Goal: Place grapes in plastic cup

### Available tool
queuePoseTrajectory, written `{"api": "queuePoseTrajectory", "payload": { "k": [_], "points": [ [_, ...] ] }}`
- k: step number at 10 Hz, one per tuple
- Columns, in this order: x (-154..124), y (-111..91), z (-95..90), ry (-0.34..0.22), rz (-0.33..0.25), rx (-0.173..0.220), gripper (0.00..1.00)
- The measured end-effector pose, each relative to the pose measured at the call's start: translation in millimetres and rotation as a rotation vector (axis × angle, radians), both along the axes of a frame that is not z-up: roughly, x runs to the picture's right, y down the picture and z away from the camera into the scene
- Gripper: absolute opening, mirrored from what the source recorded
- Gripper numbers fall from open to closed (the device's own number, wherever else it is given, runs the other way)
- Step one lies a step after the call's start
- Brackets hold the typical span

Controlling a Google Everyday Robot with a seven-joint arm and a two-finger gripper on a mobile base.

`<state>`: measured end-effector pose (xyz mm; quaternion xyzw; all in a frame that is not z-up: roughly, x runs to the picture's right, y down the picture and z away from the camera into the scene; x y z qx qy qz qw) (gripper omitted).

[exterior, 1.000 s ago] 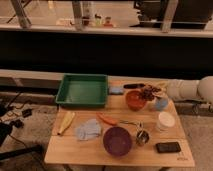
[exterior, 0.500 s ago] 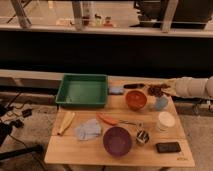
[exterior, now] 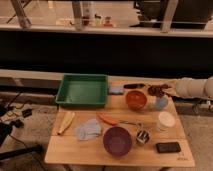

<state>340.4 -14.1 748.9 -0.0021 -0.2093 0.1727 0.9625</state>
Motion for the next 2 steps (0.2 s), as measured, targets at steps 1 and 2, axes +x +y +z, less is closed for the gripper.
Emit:
{"api": "queuePoseTrajectory", "payload": {
  "k": [1,2],
  "points": [
    [3.0,1.3,3.1,0.004,0.007,-0.004,0.19],
    [5.6,2.4,4.6,0.007,0.013,-0.006,0.19]
  ]
}}
